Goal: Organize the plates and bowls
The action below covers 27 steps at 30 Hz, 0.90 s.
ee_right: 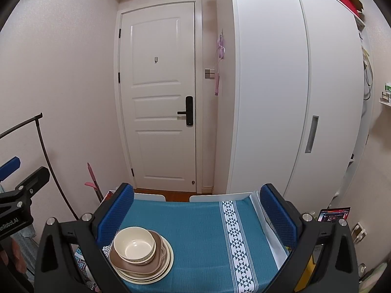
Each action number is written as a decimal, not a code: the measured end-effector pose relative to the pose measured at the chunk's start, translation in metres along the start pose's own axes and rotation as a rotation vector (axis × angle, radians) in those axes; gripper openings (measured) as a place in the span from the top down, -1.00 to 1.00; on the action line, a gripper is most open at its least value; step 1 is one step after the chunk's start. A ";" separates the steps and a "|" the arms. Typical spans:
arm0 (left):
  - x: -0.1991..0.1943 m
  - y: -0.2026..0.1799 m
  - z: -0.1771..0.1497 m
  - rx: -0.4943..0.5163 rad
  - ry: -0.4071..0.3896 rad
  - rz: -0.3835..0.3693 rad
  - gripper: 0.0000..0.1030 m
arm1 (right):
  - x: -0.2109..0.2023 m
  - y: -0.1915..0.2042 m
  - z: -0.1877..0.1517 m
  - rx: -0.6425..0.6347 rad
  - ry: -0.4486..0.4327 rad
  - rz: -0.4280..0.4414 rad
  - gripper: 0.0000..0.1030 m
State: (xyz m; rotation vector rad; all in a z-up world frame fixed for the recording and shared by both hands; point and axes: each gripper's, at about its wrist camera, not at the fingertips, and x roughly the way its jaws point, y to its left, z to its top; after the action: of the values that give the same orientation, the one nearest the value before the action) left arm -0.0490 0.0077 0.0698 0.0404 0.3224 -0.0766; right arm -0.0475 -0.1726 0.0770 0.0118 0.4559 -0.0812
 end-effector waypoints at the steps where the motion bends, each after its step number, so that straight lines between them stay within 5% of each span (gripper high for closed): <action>1: 0.000 0.000 0.000 -0.001 0.000 -0.001 -1.00 | 0.000 0.000 0.000 0.000 0.000 0.000 -0.99; 27: 0.017 -0.003 -0.006 0.013 0.001 0.025 -1.00 | 0.015 0.001 -0.003 0.005 0.022 -0.001 -0.99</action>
State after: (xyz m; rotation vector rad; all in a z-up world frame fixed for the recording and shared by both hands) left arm -0.0350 0.0041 0.0590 0.0578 0.3222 -0.0543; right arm -0.0353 -0.1727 0.0680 0.0171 0.4778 -0.0833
